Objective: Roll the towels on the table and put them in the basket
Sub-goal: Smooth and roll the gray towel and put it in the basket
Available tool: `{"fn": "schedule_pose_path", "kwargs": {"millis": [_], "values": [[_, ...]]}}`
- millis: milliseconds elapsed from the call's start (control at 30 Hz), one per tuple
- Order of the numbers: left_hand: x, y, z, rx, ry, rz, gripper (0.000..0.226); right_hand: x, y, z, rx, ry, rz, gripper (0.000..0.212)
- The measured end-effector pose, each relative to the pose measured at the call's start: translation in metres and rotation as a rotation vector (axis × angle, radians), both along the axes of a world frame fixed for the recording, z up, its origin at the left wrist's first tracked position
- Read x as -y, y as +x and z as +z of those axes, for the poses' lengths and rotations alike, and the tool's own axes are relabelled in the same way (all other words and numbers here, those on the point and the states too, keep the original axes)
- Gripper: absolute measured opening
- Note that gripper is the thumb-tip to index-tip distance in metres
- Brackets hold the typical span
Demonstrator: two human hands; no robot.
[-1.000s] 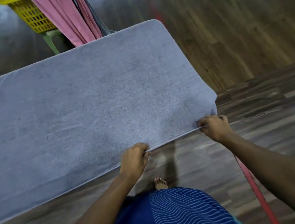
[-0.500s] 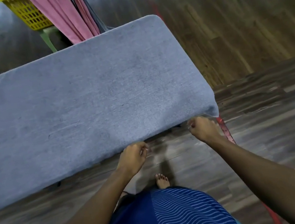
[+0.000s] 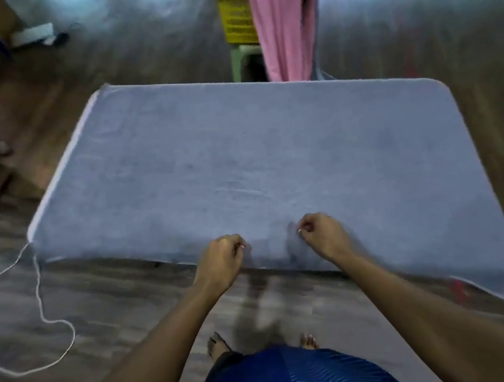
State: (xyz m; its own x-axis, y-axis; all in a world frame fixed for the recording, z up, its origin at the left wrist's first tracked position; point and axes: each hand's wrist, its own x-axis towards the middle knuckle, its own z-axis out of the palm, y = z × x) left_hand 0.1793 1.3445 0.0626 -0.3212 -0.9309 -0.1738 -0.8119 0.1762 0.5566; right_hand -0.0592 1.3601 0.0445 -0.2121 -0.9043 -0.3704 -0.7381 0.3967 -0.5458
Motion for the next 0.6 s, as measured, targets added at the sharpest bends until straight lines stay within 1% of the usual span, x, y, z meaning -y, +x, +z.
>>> {"fn": "schedule_pose_path", "kwargs": {"millis": [133, 267, 367, 433, 600], "values": [[0.015, 0.098, 0.008, 0.016, -0.041, 0.167, 0.016, 0.047, 0.104, 0.010, 0.050, -0.022, 0.158, 0.013], [0.028, 0.203, 0.019, 0.016, -0.046, 0.311, 0.018, 0.084, 0.218, 0.027, 0.094, -0.042, 0.267, 0.017], [0.035, 0.275, 0.027, 0.015, -0.063, 0.439, 0.014, 0.109, 0.297, 0.037, 0.129, -0.048, 0.344, 0.017], [0.038, 0.318, 0.031, 0.019, -0.068, 0.507, 0.013, 0.123, 0.345, 0.043, 0.158, -0.054, 0.390, 0.018], [0.057, 0.403, 0.034, 0.024, -0.055, 0.657, 0.018, 0.163, 0.443, 0.047, 0.186, -0.052, 0.484, 0.017]]}}
